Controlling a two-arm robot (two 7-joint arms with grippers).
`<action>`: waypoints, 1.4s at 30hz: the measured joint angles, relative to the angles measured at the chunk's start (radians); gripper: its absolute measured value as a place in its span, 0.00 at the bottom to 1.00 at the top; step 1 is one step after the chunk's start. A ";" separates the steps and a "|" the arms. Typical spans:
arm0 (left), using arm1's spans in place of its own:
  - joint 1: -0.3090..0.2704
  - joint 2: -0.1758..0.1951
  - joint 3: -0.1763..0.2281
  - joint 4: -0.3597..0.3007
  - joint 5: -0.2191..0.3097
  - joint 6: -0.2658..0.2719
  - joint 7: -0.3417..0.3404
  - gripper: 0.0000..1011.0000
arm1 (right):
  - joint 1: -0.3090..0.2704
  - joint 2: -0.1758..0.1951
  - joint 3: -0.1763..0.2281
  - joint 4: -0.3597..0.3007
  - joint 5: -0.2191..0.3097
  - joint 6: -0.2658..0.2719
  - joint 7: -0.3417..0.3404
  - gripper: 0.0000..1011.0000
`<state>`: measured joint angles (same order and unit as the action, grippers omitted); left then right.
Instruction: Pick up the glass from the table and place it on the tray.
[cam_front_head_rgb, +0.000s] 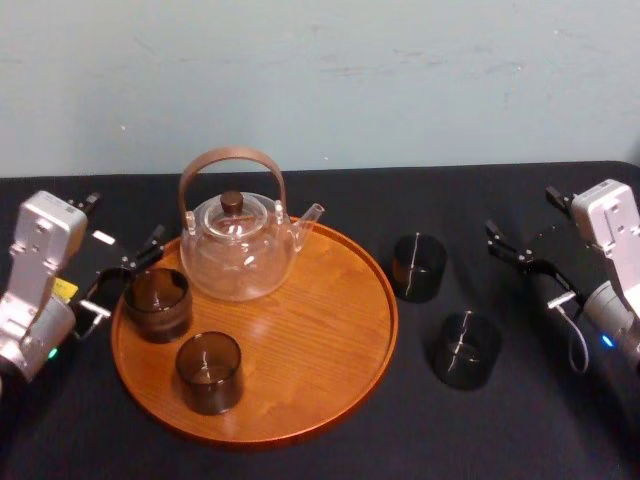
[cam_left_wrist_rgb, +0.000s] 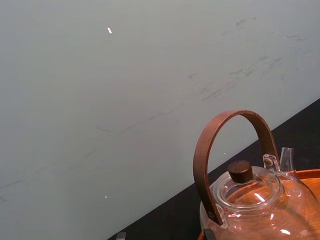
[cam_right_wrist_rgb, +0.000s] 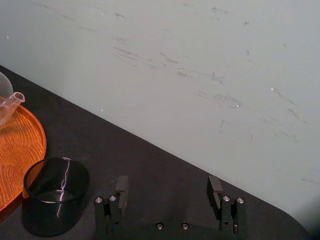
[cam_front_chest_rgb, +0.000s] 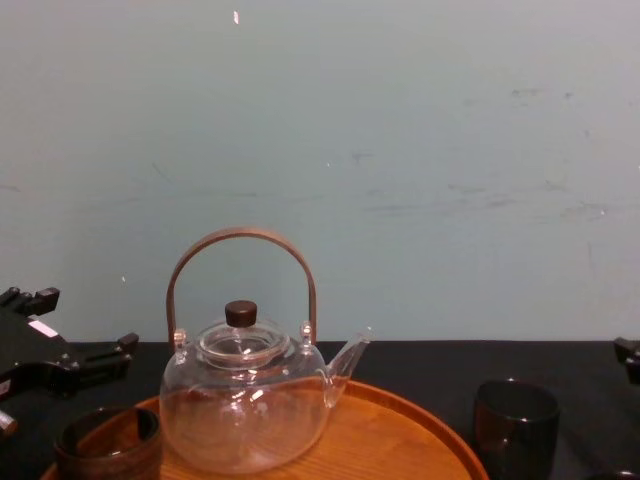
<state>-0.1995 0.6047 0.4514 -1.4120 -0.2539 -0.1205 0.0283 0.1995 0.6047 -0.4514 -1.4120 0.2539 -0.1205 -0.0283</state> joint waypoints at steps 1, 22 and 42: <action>0.000 0.000 0.000 0.000 0.000 0.000 0.000 0.99 | 0.000 0.000 0.000 0.000 0.000 0.000 0.000 0.99; 0.000 0.000 0.000 0.000 0.000 0.000 0.000 0.99 | 0.000 0.000 0.000 0.000 0.000 0.000 0.000 0.99; 0.000 0.000 0.000 0.000 0.000 0.000 0.000 0.99 | 0.000 0.000 0.000 0.000 0.000 0.000 0.000 0.99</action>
<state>-0.1995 0.6047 0.4514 -1.4119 -0.2539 -0.1205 0.0283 0.1995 0.6047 -0.4514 -1.4120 0.2539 -0.1205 -0.0283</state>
